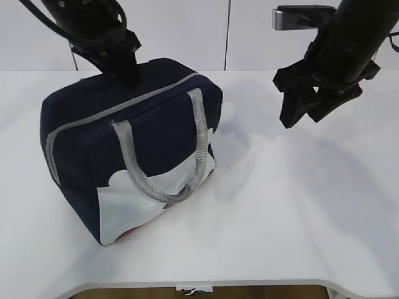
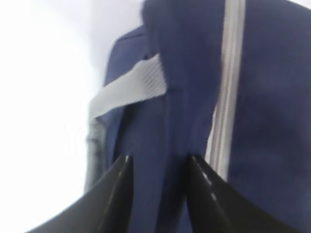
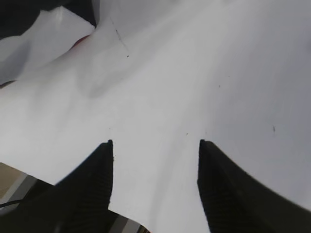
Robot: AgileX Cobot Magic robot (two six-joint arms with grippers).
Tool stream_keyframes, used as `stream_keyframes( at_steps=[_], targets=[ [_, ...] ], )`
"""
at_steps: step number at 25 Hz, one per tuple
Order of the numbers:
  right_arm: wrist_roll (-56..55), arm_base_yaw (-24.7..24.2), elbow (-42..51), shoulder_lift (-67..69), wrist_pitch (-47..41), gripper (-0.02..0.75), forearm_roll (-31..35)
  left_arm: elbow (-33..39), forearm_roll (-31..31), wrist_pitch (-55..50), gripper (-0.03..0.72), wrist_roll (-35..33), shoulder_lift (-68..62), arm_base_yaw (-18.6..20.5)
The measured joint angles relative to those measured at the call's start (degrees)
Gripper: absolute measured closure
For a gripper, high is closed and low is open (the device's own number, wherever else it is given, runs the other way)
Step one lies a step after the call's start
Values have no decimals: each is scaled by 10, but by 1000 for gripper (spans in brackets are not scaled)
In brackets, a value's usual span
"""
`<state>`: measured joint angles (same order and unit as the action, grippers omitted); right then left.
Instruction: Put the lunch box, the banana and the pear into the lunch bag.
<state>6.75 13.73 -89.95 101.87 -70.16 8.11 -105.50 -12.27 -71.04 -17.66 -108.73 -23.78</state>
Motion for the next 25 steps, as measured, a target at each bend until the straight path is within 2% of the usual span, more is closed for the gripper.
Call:
stream_keyframes(
  at_steps=[4, 7, 10, 18, 21, 25],
  targets=[
    [-3, 0, 0, -11, 0, 304, 4, 0, 27, 0, 391, 51, 17, 0],
    [-7, 0, 4, -34, 0, 304, 5, 0, 37, -1, 305, 71, 27, 0],
    [-9, 0, 25, -62, 0, 304, 8, 0, 41, -1, 258, 77, 51, 0],
    [-13, 0, 147, -183, -2, 304, 10, 3, 58, -6, 251, 79, 156, 0],
    [-13, 0, 180, -227, -3, 304, 10, 41, 73, -6, 263, 79, 203, 0],
    [-10, 0, 215, -288, -4, 304, 10, 136, 91, -7, 272, 80, 284, 0]
  ],
)
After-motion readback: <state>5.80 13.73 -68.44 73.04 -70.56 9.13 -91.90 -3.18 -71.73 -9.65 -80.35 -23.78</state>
